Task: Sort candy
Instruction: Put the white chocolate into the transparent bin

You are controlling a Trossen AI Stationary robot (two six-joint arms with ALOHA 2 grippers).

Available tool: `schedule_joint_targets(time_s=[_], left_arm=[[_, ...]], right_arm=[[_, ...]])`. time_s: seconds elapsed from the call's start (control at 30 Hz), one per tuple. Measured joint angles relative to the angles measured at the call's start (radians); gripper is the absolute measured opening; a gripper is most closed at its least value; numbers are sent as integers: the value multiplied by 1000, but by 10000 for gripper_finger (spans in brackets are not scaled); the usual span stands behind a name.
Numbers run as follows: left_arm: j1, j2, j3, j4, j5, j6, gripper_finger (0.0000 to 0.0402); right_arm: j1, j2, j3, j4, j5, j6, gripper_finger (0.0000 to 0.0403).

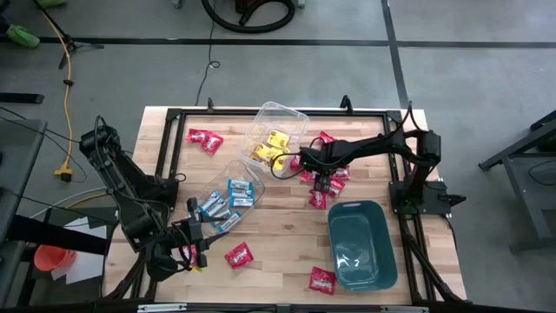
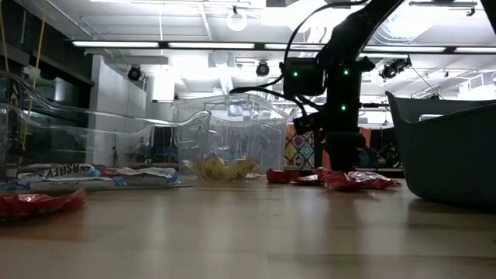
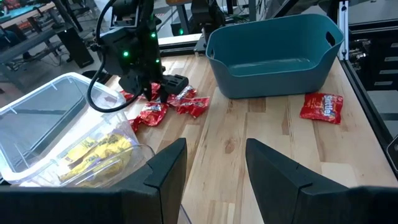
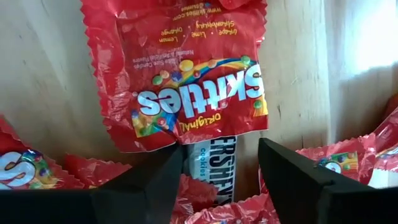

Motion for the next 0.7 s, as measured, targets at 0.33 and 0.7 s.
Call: schedule_joint_targets(time_s=[0.33, 0.7], left_arm=[[0, 0, 0, 0, 0, -1, 154], [0, 0, 0, 1, 0, -1, 154]], right_arm=[[16, -26, -3, -12, 76, 15, 15], [36, -263, -6, -151, 152, 77, 5]])
